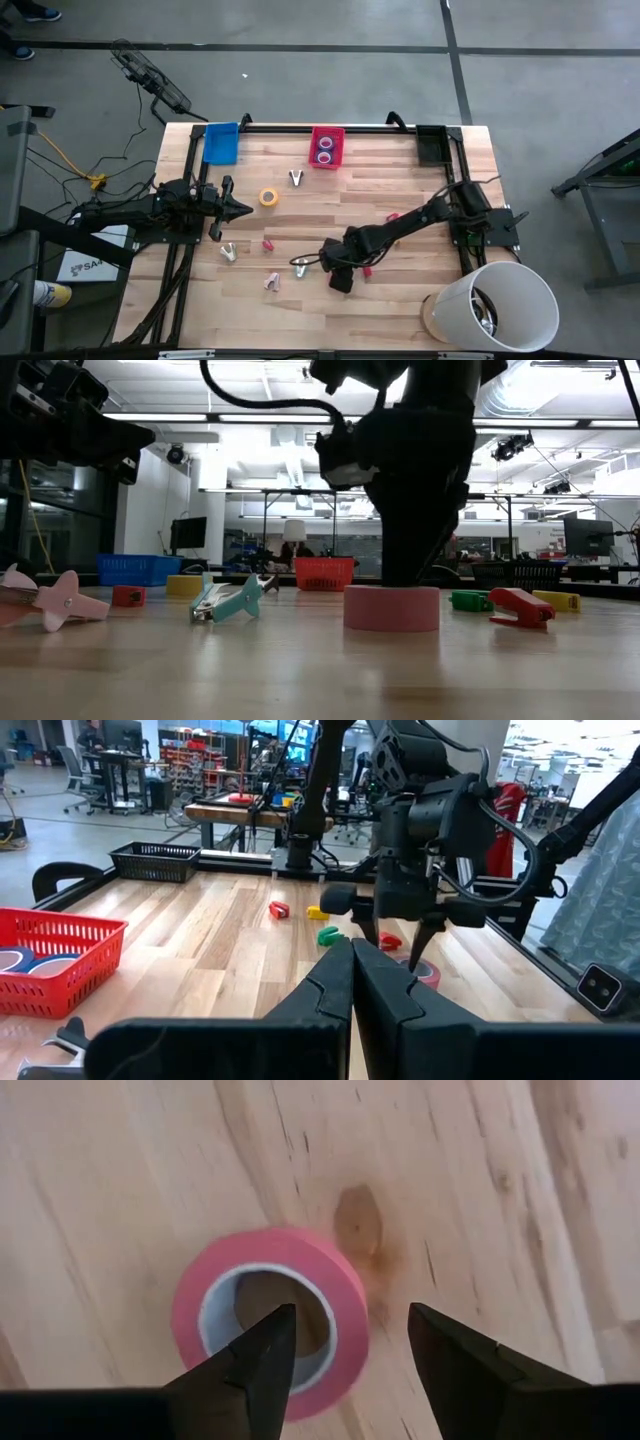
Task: Pick and place Stapler, Stapler remover, tape
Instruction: Put the pink tape into the red bin
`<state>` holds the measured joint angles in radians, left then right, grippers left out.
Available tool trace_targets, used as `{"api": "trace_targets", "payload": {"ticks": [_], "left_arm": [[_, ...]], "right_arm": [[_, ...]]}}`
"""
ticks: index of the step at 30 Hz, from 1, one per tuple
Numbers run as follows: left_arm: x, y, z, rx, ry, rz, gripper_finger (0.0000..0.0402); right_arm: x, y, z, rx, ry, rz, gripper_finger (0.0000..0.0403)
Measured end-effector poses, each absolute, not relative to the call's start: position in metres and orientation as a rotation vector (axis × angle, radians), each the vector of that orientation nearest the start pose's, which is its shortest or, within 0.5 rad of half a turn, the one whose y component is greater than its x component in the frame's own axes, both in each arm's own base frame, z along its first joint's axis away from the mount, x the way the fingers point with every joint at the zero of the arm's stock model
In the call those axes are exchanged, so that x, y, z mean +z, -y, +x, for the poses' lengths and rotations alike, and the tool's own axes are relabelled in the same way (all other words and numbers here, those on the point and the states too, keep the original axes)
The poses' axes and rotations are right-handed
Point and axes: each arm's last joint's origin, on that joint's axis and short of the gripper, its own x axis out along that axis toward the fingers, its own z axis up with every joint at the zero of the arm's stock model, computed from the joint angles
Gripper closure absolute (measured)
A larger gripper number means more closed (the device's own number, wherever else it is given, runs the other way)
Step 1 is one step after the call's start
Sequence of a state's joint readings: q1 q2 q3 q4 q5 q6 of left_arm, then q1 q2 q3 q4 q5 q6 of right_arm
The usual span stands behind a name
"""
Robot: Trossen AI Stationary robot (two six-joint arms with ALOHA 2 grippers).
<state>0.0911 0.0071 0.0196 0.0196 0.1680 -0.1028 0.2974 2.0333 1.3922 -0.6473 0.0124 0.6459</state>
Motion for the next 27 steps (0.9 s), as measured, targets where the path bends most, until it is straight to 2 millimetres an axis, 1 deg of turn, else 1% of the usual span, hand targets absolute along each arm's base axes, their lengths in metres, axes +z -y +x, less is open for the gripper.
{"api": "trace_targets", "payload": {"ticks": [3,9,14,16,23,27], "left_arm": [[0.172,-0.004,0.097,-0.077,0.028,-0.099,0.0401],[0.172,-0.004,0.097,-0.076,0.028,-0.099,0.0401],[0.172,-0.004,0.097,-0.076,0.028,-0.099,0.0401],[0.172,-0.004,0.097,-0.076,0.028,-0.099,0.0401],[0.171,-0.004,0.097,-0.076,0.028,-0.099,0.0401],[0.172,-0.004,0.097,-0.075,0.028,-0.099,0.0401]], "right_arm": [[0.143,-0.117,0.38,-0.159,-1.315,0.349,0.024],[0.141,-0.116,0.381,-0.125,-1.335,0.339,0.03],[0.143,-0.107,0.381,-0.082,-1.359,0.346,0.0355],[0.144,-0.103,0.381,-0.059,-1.37,0.352,0.0369],[0.148,-0.086,0.382,-0.049,-1.386,0.356,0.037],[0.154,-0.07,0.383,-0.076,-1.368,0.367,0.0364]]}}
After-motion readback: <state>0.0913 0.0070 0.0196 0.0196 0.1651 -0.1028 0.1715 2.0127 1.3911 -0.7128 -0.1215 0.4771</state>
